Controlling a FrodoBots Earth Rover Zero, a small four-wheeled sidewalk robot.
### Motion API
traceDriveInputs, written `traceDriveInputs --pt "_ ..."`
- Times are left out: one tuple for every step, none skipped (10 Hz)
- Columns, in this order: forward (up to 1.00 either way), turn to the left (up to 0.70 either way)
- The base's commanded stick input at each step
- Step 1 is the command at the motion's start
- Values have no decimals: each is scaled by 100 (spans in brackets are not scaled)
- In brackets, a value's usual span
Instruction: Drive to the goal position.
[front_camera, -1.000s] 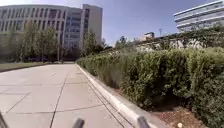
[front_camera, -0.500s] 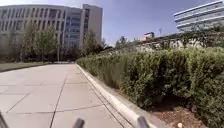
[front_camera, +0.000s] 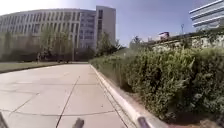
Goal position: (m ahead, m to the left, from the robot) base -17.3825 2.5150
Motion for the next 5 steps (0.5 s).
traceDriveInputs --pt "70 35" --pt "70 35" --pt "70 35" --pt "70 35" --pt "70 35"
